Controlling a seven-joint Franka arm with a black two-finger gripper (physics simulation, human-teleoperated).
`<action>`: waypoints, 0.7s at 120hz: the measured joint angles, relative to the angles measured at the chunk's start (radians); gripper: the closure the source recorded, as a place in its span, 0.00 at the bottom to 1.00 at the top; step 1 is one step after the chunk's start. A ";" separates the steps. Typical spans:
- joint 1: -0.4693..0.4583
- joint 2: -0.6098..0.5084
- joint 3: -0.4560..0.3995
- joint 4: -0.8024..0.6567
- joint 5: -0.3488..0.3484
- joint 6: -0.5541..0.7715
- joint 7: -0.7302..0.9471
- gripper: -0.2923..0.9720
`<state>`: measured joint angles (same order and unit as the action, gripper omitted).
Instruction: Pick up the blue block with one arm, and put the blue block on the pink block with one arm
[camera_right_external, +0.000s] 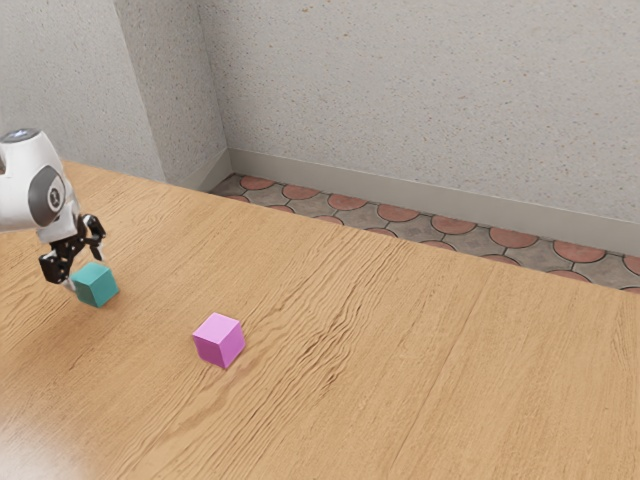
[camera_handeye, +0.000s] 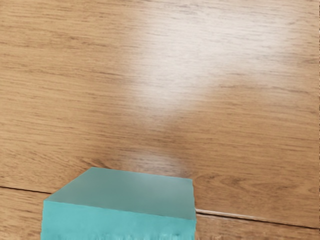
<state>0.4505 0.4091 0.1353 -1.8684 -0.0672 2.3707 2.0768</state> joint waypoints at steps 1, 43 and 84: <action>0.002 0.003 0.000 0.004 -0.003 0.000 0.003 0.23; 0.010 0.120 -0.003 0.144 -0.084 -0.048 0.089 0.23; 0.026 0.165 -0.003 0.159 -0.140 -0.084 0.139 0.23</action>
<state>0.4767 0.5741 0.1318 -1.7093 -0.2068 2.2867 2.2162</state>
